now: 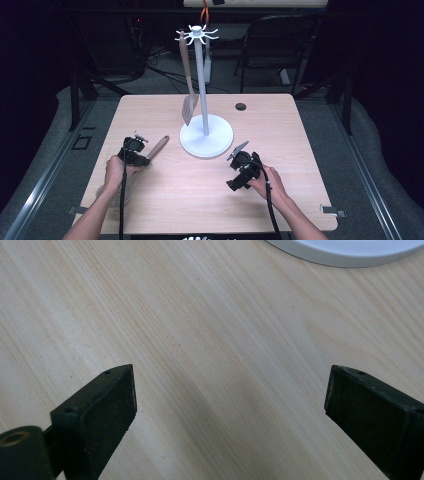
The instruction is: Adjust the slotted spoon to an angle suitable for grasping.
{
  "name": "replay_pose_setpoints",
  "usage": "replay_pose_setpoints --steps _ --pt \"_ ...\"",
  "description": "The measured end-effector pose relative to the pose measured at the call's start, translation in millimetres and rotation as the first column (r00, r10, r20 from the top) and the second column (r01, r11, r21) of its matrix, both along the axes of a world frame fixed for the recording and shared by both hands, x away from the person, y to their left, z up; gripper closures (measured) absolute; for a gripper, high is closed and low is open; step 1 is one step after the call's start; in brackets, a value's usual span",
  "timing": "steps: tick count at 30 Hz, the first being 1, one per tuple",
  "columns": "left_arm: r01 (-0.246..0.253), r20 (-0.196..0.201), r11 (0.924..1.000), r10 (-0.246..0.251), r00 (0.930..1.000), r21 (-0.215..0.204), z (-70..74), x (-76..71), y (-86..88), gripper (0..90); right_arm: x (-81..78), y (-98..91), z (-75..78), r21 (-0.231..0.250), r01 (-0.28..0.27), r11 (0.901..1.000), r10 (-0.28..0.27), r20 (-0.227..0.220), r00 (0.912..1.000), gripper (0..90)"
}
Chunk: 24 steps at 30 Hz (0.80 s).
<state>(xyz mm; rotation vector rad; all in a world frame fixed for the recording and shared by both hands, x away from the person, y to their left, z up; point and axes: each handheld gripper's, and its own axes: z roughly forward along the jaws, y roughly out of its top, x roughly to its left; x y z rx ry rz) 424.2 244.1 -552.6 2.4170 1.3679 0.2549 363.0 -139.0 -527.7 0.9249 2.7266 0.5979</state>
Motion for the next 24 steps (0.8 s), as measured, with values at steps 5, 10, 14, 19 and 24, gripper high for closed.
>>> replay_pose_setpoints --steps 5,10,14,19,24 --pt "0.005 0.024 0.9994 -0.004 0.9997 -0.035 3.7 -4.2 4.1 75.7 0.1 -0.4 0.8 -0.004 -0.004 1.0000 0.004 -0.003 1.0000 6.1" --pt "0.003 0.064 0.9959 0.003 0.9979 -0.090 8.7 -10.2 11.8 75.7 0.2 -0.4 0.4 -0.003 -0.005 1.0000 0.005 -0.002 1.0000 6.1" --pt "-0.004 0.094 0.9926 0.016 0.9955 -0.122 12.1 -14.5 18.0 75.6 0.1 -0.3 0.7 -0.007 -0.006 1.0000 0.006 -0.002 1.0000 6.1" --pt "-0.009 0.126 0.9891 0.027 0.9916 -0.147 15.9 -19.9 22.8 75.7 0.2 -0.2 0.7 -0.008 -0.006 0.9999 0.006 0.000 1.0000 6.1" --pt "-0.007 0.152 0.9864 0.032 0.9879 -0.164 18.6 -22.5 25.5 75.7 0.5 -0.5 0.4 -0.007 -0.004 1.0000 0.004 -0.004 1.0000 6.1"
